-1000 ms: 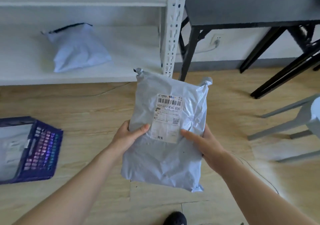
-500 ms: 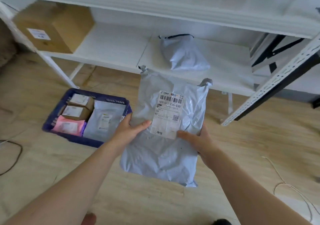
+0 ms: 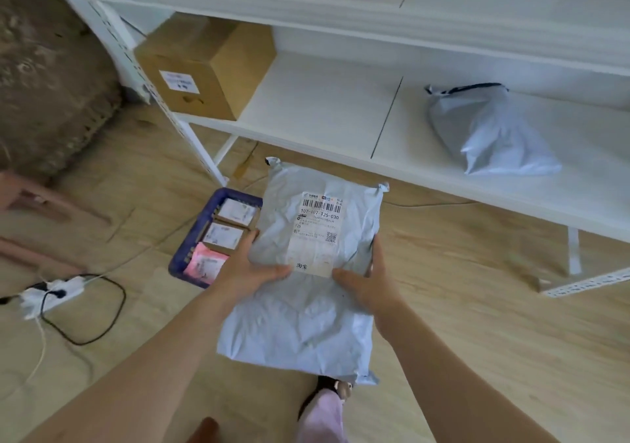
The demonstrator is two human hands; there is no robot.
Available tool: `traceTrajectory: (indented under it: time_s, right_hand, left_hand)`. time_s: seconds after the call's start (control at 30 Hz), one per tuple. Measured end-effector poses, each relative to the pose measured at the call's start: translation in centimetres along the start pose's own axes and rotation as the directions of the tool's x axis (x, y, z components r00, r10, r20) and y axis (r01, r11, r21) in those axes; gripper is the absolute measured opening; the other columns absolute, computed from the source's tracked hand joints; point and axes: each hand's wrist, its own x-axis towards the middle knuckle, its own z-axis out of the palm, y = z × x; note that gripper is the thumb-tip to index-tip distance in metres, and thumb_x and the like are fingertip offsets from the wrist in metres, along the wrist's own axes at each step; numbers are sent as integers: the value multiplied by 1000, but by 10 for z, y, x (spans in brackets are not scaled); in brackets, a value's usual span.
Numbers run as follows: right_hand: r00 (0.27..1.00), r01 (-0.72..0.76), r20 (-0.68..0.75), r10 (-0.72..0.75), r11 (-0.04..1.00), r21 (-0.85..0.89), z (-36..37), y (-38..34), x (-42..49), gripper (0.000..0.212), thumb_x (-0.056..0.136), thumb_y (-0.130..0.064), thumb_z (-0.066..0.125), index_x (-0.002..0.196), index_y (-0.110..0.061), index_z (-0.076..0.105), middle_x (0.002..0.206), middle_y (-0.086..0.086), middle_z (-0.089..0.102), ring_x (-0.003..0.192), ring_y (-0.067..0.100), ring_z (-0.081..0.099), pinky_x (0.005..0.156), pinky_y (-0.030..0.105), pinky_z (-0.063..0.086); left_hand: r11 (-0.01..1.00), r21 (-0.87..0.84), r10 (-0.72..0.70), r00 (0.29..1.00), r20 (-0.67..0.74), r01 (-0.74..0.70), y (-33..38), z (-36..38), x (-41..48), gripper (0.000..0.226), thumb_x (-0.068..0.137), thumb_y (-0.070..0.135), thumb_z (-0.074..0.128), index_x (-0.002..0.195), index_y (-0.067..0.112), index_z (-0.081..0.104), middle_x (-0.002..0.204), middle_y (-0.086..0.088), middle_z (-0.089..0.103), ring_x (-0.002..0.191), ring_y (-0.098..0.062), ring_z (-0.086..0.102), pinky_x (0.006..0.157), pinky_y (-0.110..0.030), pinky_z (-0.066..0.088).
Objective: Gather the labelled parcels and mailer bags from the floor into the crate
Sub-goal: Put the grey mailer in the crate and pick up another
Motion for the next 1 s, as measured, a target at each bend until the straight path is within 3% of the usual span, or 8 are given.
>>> traceTrajectory:
  time_s: [0.2,0.37,0.47,0.57,0.63,0.8,0.9,1.0]
  right_hand:
    - [998,-62,-19,61,998,-17,55,-8,102,109,67,-10,79,150,-36,12,149,-4,37,128,24,48,96,45,51]
    - [997,-70,-27,67,989,-128,83,-10,161,107,66,-9,78,145,-45,16,150,-16,26,130,16,40,104,41,43]
    - [990,-66,-134,52,993,-102,106,-4,186,95,56,-7,78,118,-62,31,141,-8,36,124,15,43,107,43,42]
    - [974,-97,-212,86,994,-42,126,13,209,94,57,-1,77,131,-43,38,136,-5,40,122,20,47,103,47,44]
    - [964,-183,-215,154,976,-120,134,19,221,99,63,-4,75,142,-39,26,131,-9,44,118,23,51,98,48,48]
    - [927,-291,-313,209,925,-244,151,55,245,94,77,-3,70,146,-38,16,137,-7,48,120,17,54,100,36,46]
    - [898,-353,-363,248,899,-259,169,89,259,92,80,0,67,147,-34,14,140,-3,45,123,18,51,95,29,43]
    - [881,-393,-384,276,879,-270,181,125,275,91,82,2,62,149,-31,9,133,-5,45,115,23,54,89,38,51]
  left_hand:
    - [996,61,-59,998,14,58,5,-35,112,135,26,48,83,147,20,28,144,0,44,130,-21,45,106,-44,41]
    - [995,64,-84,996,18,83,-9,-52,176,111,62,4,84,149,24,19,149,2,36,136,-20,36,107,-43,38]
    - [994,75,-77,996,38,74,-20,-60,208,106,65,-3,80,149,23,20,149,6,33,138,-18,32,110,-42,34]
    - [994,101,-59,994,92,50,-25,-67,242,93,68,-8,76,142,24,29,122,21,44,123,-10,39,100,-29,38]
    - [992,120,-58,991,120,43,-32,-71,262,76,69,-11,74,122,30,38,99,28,39,103,-1,42,90,-20,40]
    - [981,157,-156,949,275,116,-68,-78,309,107,64,1,81,148,24,19,138,6,39,129,-20,39,107,-40,36]
    - [971,201,-192,917,348,127,-110,-82,338,107,64,5,83,148,26,19,129,12,41,125,-17,42,99,-33,37]
    - [948,276,-262,880,395,158,-154,-78,360,112,67,12,83,151,24,11,149,6,32,136,-19,35,104,-34,34]
